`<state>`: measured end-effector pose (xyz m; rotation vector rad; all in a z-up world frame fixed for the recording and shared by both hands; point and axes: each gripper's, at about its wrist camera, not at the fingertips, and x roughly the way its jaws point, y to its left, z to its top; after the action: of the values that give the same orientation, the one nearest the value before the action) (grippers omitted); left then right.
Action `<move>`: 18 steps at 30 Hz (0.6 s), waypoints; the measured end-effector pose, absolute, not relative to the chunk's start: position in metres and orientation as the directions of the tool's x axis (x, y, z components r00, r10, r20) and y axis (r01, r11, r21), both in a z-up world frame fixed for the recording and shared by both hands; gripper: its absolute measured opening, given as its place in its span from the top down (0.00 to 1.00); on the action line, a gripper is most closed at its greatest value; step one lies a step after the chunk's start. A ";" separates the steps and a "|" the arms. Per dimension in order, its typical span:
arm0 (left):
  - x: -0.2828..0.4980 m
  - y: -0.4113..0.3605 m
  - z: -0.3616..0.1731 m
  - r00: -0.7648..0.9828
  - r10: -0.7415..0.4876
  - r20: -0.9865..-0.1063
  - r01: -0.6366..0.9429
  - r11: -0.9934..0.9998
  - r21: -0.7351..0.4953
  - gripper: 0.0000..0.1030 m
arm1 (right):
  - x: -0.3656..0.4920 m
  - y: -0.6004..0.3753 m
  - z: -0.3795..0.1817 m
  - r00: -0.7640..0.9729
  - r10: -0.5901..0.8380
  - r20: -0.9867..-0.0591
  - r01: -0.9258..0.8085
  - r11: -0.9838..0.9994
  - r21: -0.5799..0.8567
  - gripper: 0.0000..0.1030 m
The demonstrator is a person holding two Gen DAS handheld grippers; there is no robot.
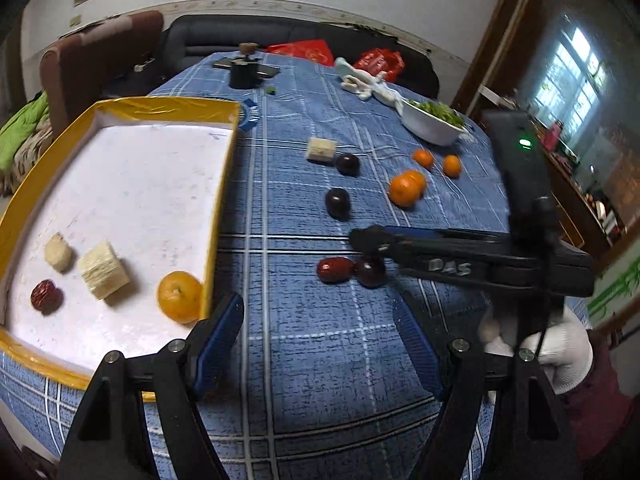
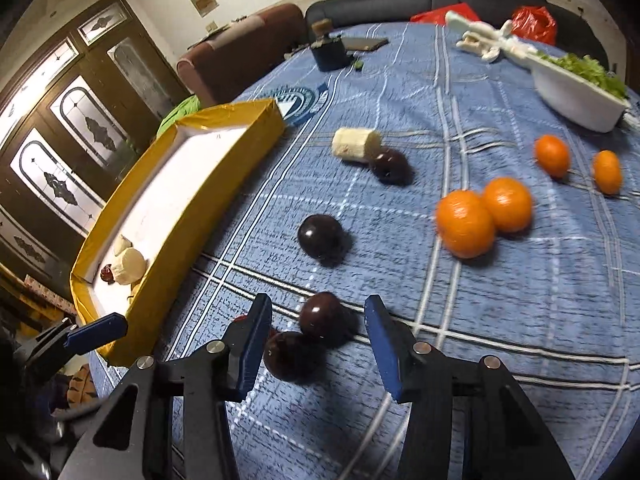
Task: Organize fruits
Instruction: 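Grasp a dark plum with the right tool while the left grasps another plum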
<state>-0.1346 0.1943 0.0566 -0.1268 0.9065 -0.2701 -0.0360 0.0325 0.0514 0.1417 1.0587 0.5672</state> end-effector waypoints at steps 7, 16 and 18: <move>-0.130 0.166 0.052 0.569 -0.299 -0.766 0.266 0.948 -0.172 0.26 | -0.037 0.014 0.053 0.408 0.527 -0.746 -0.352 0.844 0.404 0.71; -0.106 0.121 0.047 0.540 -0.332 -0.773 0.407 0.907 -0.106 0.42 | -0.031 -0.042 0.053 0.492 0.493 -0.717 -0.221 0.868 0.446 0.71; -0.097 0.113 0.044 0.533 -0.328 -0.780 0.423 0.902 -0.090 0.44 | -0.029 -0.045 0.052 0.485 0.505 -0.714 -0.213 0.860 0.463 0.71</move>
<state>-0.0966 0.1135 0.0443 0.1144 0.9046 -0.4485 -0.0287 -0.0452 0.0518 0.3331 0.9717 0.4467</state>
